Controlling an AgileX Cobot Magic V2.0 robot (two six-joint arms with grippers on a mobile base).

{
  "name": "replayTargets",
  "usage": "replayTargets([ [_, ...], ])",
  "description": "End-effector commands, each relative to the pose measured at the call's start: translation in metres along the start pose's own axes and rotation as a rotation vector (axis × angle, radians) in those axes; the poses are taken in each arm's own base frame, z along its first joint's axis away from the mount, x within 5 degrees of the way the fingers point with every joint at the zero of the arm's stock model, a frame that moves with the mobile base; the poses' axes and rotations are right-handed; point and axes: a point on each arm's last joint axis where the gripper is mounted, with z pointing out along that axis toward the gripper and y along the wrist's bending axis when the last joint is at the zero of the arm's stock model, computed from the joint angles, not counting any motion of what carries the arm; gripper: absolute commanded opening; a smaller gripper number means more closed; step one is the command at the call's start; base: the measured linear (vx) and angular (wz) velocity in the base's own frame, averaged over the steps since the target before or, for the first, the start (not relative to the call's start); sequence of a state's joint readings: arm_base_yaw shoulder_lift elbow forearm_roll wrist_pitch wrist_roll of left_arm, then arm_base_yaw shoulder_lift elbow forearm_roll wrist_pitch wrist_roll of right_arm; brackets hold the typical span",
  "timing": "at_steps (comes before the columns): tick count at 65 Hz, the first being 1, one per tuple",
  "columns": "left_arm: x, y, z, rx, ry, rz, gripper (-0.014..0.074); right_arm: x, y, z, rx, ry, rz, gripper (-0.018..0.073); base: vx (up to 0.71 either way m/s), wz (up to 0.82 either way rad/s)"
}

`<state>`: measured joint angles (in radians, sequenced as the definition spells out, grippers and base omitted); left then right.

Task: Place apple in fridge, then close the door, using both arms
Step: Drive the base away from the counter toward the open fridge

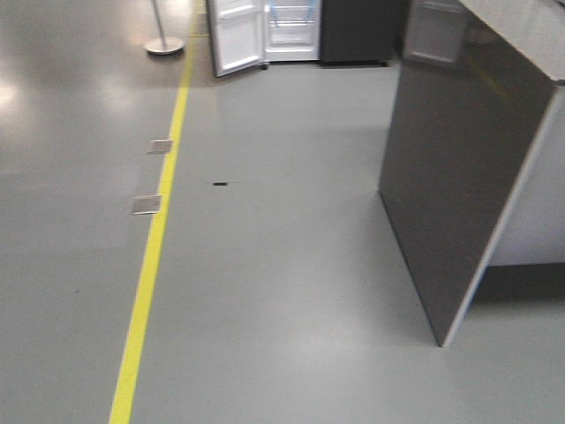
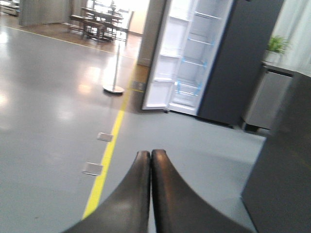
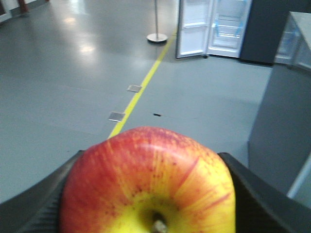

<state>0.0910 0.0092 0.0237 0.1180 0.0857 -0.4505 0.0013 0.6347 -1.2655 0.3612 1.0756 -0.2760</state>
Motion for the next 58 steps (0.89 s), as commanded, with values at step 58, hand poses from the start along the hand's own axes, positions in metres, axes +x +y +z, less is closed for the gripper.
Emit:
replayTargets([
  [58,-0.0103,-0.0044,0.0001,0.032,-0.064,-0.013,-0.0006,-0.0118,-0.0005,-0.003,0.012,-0.092,-0.004,0.0102,0.13,0.3],
])
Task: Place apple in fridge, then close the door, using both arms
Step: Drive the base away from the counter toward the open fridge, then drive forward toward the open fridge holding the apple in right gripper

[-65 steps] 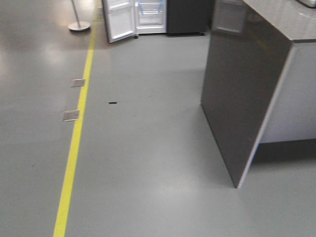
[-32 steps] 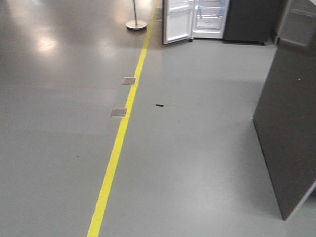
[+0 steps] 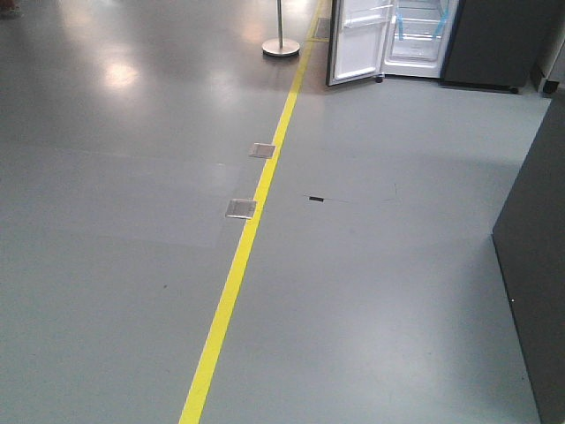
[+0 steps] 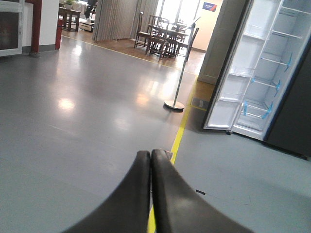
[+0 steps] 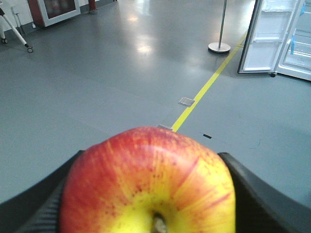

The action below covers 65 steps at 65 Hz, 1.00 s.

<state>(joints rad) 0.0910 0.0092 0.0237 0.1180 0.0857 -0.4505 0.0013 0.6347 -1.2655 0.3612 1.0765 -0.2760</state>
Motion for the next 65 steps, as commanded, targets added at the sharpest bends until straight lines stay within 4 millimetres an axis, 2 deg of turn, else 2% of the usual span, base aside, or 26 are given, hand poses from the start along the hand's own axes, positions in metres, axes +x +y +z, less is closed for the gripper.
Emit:
replayTargets([
  [1,-0.0103,-0.0044,0.0001,0.032,-0.064,-0.013,-0.0006,-0.0118,-0.0005,-0.003,0.012,-0.093,-0.004,0.0102,0.14,0.06],
  [65,-0.0103,-0.0044,0.0001,0.032,-0.064,-0.013,-0.0006,-0.0122,-0.0006,-0.003,0.013,-0.097,-0.004,0.0102,0.18,-0.01],
])
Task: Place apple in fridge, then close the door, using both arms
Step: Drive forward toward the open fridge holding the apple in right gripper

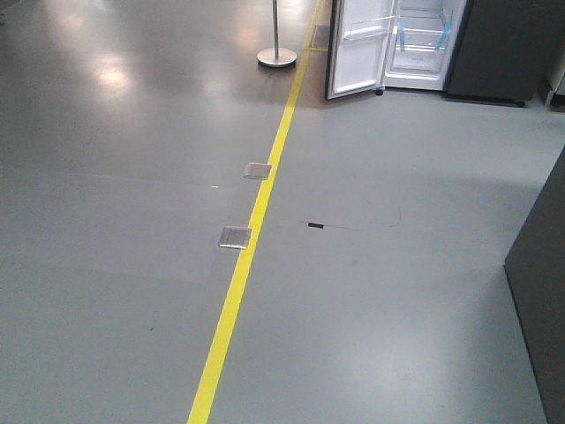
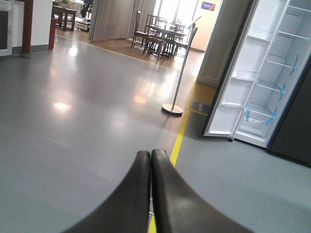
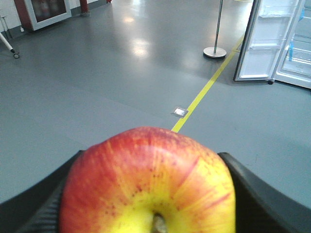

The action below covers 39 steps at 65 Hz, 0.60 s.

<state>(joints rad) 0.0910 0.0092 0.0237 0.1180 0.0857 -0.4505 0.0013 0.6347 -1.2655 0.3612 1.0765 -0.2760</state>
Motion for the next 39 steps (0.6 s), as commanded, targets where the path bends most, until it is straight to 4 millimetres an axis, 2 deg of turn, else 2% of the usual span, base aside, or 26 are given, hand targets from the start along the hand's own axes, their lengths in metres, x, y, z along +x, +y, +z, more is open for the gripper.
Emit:
replayTargets([
  [1,-0.0103,-0.0044,0.0001,0.032,-0.064,-0.013,-0.0006,-0.0122,-0.0006,-0.003,0.013,-0.097,-0.004,0.0102,0.18,-0.05],
  [39,-0.0103,-0.0044,0.0001,0.032,-0.064,-0.013,-0.0006,-0.0121,-0.0006,-0.003,0.013,-0.096,-0.004,0.0102,0.18,-0.07],
])
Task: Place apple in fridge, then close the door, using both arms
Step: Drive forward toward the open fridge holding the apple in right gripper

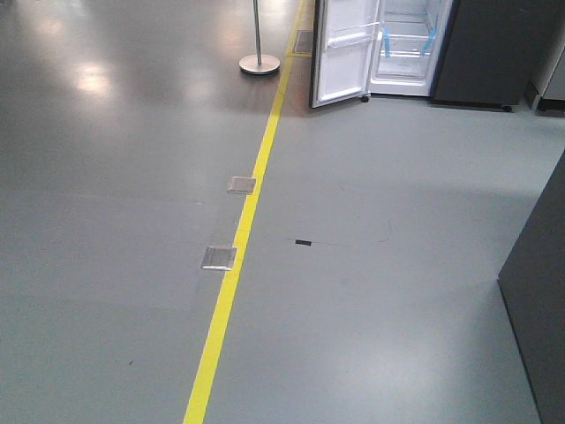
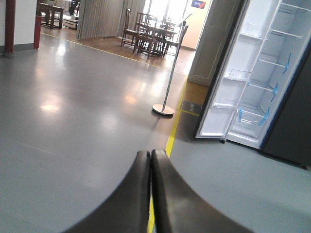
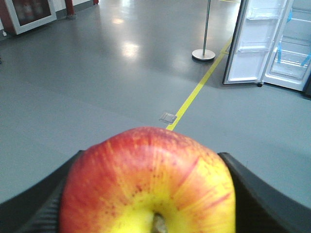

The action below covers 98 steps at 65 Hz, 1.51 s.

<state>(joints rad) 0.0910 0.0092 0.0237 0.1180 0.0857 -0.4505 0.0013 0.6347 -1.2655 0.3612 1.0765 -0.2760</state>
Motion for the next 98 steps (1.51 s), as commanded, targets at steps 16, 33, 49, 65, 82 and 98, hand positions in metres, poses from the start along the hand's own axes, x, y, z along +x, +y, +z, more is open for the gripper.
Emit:
replayTargets([
  [16,-0.0103,-0.0044,0.0001,0.032,-0.064,-0.013,-0.0006,-0.0121,-0.0006,-0.003,0.013,-0.096,-0.004,0.0102,0.18,-0.07],
  [33,-0.0103,-0.0044,0.0001,0.032,-0.064,-0.013,-0.0006,-0.0121,-0.0006,-0.003,0.013,-0.096,-0.004,0.0102,0.19,-0.09],
  [49,-0.0103,-0.0044,0.0001,0.032,-0.064,-0.013,-0.0006,-0.0113,-0.0003,-0.0029,0.01,-0.087,-0.004,0.0102,0.19,-0.11],
  [65,-0.0103,-0.0044,0.0001,0.032,-0.064,-0.013,-0.0006,-0.0113,-0.0003,-0.0029,0.01,-0.087,-0.004,0.0102,0.19,-0.1],
  [82,-0.0103,-0.0044,0.0001,0.032,-0.064,-0.013,-0.0006,-0.0113,-0.0003,-0.0029,0.01,-0.087,-0.004,0.0102,0.19,-0.06],
  [98,-0.0103,-0.0044,0.0001,0.032,-0.064,-0.013,-0.0006,-0.0113,-0.0003,-0.0029,0.01,-0.087,-0.004,0.0102,0.19,-0.02],
])
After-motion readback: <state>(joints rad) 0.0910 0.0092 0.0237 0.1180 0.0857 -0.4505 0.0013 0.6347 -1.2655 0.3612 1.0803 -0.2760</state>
